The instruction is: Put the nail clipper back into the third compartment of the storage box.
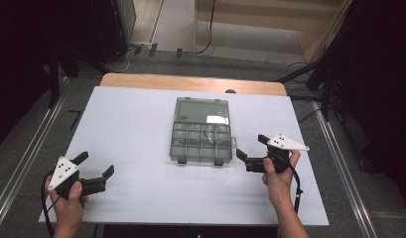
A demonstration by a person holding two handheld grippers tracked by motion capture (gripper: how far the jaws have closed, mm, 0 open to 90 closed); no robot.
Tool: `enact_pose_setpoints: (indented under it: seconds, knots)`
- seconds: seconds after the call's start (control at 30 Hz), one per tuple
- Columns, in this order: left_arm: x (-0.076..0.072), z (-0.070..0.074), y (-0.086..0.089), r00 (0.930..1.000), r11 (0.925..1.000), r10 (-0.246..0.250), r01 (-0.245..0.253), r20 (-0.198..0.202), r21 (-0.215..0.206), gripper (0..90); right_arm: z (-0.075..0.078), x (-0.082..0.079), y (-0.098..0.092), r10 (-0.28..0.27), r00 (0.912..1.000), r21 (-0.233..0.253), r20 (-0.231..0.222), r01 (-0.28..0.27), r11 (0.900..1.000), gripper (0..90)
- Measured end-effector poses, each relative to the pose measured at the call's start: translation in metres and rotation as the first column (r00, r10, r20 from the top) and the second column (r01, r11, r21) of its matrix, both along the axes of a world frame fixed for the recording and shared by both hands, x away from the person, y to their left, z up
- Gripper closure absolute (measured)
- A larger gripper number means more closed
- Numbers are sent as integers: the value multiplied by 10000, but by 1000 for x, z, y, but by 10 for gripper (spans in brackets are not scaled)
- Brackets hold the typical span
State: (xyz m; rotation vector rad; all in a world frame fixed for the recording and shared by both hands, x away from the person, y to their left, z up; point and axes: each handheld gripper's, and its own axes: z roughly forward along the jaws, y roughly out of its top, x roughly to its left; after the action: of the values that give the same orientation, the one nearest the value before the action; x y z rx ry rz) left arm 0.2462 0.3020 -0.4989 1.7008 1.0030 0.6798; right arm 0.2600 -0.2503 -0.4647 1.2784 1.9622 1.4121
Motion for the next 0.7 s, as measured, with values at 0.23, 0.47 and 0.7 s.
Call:
enact_pose_setpoints:
  seconds: [0.23, 0.47, 0.7]
  knots:
    - [0, 0, 0, 10000, 10000, 24, -24, -1, 3, 0, -8, -17, -18, -279, 9995, 126, 146, 277, 9995, 0]
    - [0, 0, 0, 10000, 10000, 34, -34, 3, 69, 0, -12, -32, -33, -419, 9987, 170, 306, 414, 9990, 0]
    - [0, 0, 0, 10000, 10000, 32, -32, 8, 88, 0, -17, -43, -47, -672, 9973, 169, 285, 667, 9976, 0]
